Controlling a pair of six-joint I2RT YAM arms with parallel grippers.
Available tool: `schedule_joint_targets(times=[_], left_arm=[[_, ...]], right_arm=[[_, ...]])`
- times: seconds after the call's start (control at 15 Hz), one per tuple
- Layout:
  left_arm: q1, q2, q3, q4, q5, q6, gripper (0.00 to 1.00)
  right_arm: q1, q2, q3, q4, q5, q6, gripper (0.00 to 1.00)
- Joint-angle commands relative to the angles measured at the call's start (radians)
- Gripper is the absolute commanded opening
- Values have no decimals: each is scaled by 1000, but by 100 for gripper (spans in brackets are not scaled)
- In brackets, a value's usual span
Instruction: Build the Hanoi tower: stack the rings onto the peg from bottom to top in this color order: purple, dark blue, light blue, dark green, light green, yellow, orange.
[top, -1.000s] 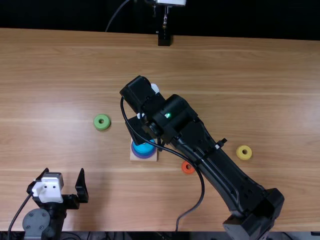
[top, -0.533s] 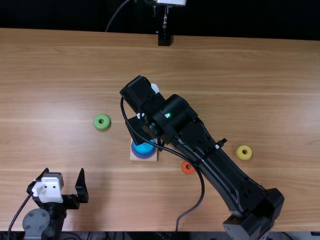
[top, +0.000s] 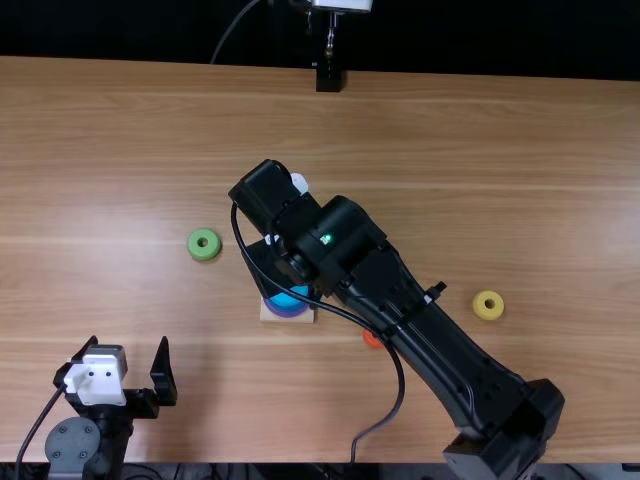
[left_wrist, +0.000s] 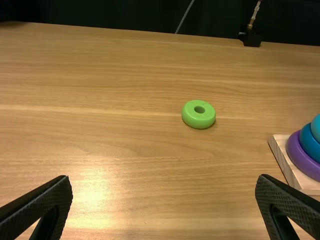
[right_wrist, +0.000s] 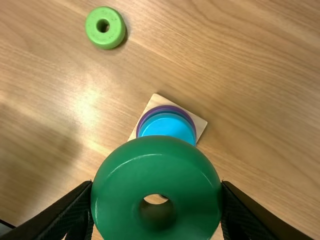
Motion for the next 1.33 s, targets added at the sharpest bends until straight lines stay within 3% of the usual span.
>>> schedule_joint_targets(times=[0.0, 1.27], left_arm=[[10, -11, -110, -78, 9, 10, 100], [10, -11, -110, -78, 9, 10, 100]], right_arm=[[7, 1, 21, 0, 1, 5, 0], [-31, 12, 25, 0, 5, -15, 0]])
